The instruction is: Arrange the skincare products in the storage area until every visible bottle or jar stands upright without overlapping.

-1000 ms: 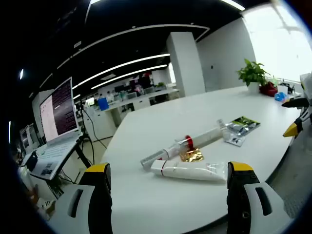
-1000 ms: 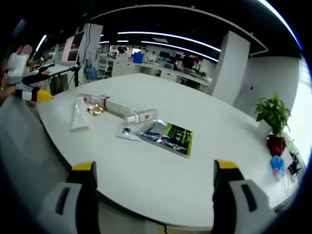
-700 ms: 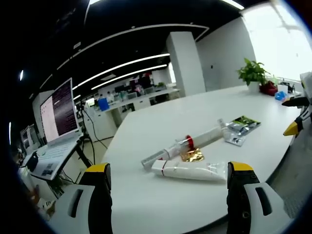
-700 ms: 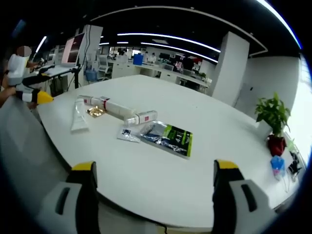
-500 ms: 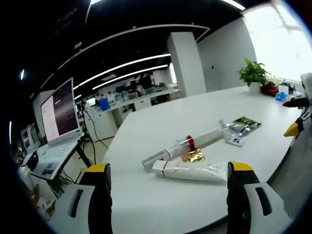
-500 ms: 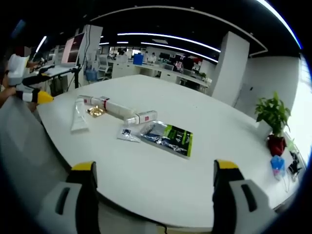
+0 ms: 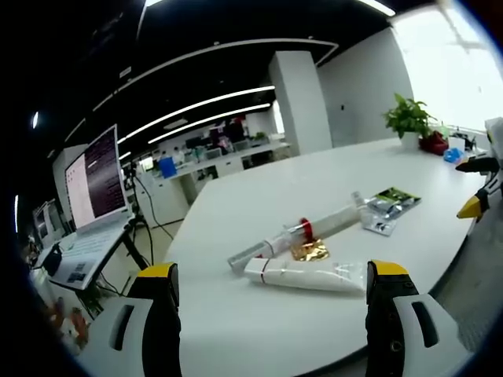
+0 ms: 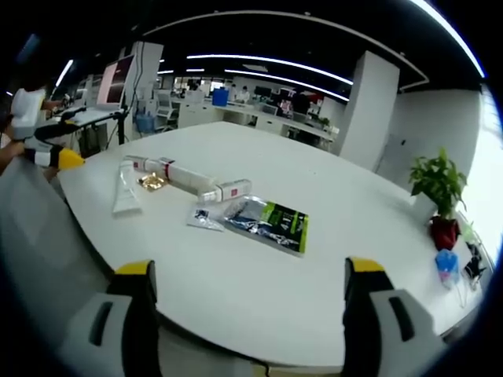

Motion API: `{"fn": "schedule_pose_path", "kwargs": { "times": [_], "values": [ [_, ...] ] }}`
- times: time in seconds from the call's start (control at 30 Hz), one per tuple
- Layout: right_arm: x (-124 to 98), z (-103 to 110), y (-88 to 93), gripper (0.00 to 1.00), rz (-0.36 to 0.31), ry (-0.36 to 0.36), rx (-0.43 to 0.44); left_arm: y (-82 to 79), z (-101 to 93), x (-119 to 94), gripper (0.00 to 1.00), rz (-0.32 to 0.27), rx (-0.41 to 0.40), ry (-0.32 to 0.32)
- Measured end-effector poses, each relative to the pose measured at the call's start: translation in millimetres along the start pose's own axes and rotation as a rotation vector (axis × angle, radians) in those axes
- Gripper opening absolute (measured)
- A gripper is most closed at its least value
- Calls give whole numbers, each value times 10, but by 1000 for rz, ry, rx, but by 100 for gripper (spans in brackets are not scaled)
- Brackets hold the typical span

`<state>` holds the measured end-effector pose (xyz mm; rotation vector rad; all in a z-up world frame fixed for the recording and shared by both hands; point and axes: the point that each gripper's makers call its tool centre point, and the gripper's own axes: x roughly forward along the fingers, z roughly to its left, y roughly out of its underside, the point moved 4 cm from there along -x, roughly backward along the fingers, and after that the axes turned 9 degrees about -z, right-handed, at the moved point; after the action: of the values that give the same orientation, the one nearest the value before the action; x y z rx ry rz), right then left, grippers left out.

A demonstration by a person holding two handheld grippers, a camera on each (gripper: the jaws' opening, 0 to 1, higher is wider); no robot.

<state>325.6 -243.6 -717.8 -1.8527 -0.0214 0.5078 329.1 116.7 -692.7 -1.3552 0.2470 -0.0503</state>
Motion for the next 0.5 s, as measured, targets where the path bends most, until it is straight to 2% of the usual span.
{"fn": "schedule_pose_path", "kwargs": {
  "times": [0.17,0.5],
  "values": [
    [2,7,4,100,5,-6,-4,16,-10,-7,97,19,6,8],
    [-4,-3,9,100,9,0,-4,14,-7,-9,97,17,-6,8]
  ]
}}
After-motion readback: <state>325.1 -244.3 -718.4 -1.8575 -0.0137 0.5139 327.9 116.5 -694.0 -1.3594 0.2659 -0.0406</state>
